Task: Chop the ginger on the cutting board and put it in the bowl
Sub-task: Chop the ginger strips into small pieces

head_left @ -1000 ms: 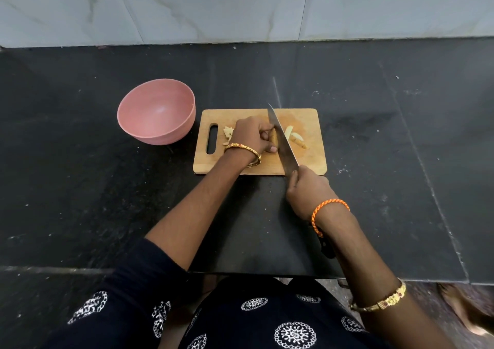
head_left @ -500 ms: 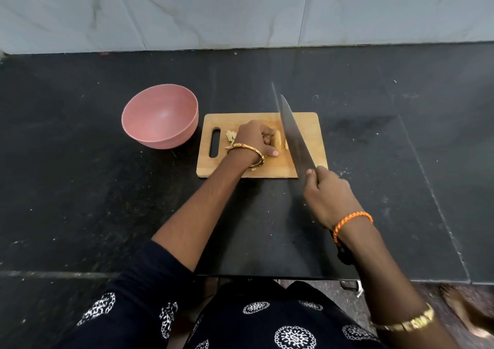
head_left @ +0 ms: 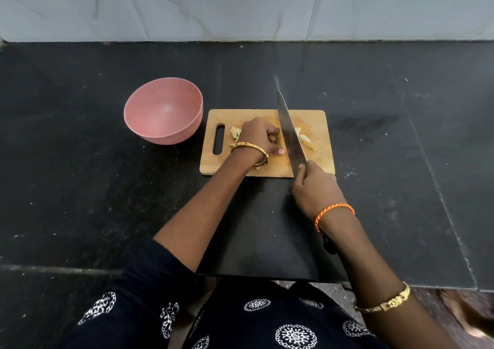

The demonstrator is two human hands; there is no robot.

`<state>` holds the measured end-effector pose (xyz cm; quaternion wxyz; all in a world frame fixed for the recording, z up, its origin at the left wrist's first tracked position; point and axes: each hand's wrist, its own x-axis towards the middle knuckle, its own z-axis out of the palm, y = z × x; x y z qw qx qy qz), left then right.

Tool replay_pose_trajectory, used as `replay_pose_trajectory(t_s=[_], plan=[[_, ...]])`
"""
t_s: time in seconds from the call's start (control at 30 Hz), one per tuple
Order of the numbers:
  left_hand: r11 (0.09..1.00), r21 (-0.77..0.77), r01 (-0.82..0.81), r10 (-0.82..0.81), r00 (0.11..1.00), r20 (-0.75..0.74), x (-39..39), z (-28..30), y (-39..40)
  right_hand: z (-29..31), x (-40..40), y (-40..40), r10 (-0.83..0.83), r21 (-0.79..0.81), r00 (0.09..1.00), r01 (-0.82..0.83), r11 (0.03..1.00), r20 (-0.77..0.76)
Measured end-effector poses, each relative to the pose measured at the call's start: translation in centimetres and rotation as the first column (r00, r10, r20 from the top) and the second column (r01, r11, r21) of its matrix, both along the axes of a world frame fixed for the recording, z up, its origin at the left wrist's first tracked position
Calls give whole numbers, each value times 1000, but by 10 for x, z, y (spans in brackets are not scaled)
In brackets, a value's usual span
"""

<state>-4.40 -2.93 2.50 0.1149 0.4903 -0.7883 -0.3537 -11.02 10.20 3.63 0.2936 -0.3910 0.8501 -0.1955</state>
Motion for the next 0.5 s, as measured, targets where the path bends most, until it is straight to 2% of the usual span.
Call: replay_pose_trajectory(t_s=[0.23,0.5], plan=[[1000,-15,-26,26,1000,14,-2,-1,1,4,3,-18,0,-4,999,0,1000,-55],[999,-50,-10,11,1000,13,0,-1,2,5,4,0,18,87,1000,-20,996,21]])
